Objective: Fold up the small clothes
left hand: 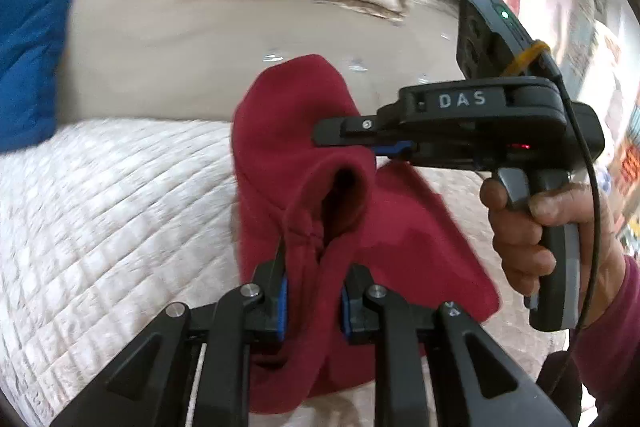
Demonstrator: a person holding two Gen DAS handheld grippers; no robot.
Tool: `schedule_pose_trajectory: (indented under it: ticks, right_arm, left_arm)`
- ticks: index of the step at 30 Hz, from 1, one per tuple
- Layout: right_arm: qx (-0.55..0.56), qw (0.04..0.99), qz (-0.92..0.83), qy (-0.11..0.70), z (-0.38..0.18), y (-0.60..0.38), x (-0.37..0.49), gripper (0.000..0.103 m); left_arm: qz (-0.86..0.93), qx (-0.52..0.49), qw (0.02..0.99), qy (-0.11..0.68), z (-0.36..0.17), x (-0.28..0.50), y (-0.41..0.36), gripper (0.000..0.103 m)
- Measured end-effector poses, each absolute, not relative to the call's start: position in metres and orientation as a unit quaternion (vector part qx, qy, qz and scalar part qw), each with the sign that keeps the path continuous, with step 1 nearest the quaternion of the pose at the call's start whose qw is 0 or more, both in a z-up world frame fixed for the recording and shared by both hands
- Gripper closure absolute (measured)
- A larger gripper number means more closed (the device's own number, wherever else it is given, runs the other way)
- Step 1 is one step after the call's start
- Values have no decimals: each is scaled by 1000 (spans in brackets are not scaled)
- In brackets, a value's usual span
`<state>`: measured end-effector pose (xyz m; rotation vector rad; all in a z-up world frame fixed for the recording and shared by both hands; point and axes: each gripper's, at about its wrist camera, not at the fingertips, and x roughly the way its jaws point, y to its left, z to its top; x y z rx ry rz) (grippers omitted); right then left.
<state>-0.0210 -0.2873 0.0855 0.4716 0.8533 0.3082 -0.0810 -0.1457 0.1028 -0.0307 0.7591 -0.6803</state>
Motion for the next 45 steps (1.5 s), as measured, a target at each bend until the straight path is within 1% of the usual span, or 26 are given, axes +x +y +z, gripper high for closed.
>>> schedule_pose_trajectory:
  ticks: [4,8,11,14,17,19,20,22,23,24,25,26,27,28,30,31,32,33,34,36,38,40,42,45]
  right_arm:
    - [231,880,114,398,97,-326,-50,103]
    - [249,881,78,394,93,-370,-77,103]
    - [266,878,52,394,82,-400,-100,103]
    - [313,859,34,403,52,-425,-115,103]
    - [392,832,44,389,20,-444,-125,89]
    - [449,819,71,351,8,-450,-130,59]
    - [460,817,75,341,5,-451,-129,56]
    - [465,817,84,331,3,-450,-120,56]
    - [456,819,80,339,4,-448,-113,56]
    - [441,823,70,352,6,-446,-105,66]
    - [413,834,53,362,13,-442,-97,90]
    - [389,846,40,363,21,-440,-94,95]
    - [360,862,29,355,34,-439,-94,100]
    - [338,872,22,353,42,-437,-94,101]
    - [282,882,-20,376,47,-438,-89,101]
    - [262,882,-41,390,42,-439,-84,100]
    - [251,875,-62,408,32,-441,-80,98]
    - [254,868,-72,420,24,-445,-80,87]
    - [272,862,-78,420,20,-450,-84,83]
    - [302,866,-84,390,32,-457,-106,82]
    - [294,875,-87,374,50,-452,-124,82]
    - [283,887,-54,362,69,-437,-140,82]
    - [259,895,-6,362,81,-412,-144,82]
    - [189,891,44,410,72,-369,-140,84]
  left_arm:
    - [-356,-6,858,371,108,-87,-188,84]
    - [-382,22,844,376,105,-104,-235,84]
    - [-394,39,834,383,99,-119,-266,84]
    - [-391,51,823,408,85,-128,-282,84]
    - [-389,55,819,419,76,-128,-283,84]
    - [-388,56,818,422,77,-129,-280,84]
    - [-387,58,818,421,78,-131,-280,84]
    - [-386,64,820,419,79,-134,-281,84]
    - [-385,69,820,418,78,-135,-284,84]
    - [-384,72,821,417,76,-143,-287,84]
    - [-384,74,821,415,76,-140,-291,84]
    - [-394,75,817,414,78,-142,-292,82]
    - [-406,70,811,415,83,-139,-296,75]
    - [-418,65,806,415,86,-139,-293,70]
    - [-432,59,800,412,94,-144,-286,39]
    - [-433,58,802,407,98,-146,-279,33]
    - [-434,58,806,399,103,-149,-270,30]
    - [-431,60,810,394,106,-150,-264,30]
    - [-423,65,816,388,110,-150,-254,30]
    - [-394,81,834,377,112,-145,-241,29]
    - [-357,98,851,373,108,-136,-231,29]
    - [-326,101,856,389,98,-122,-227,29]
    - [-305,89,855,410,85,-109,-224,29]
    - [-289,90,851,428,69,-100,-231,29]
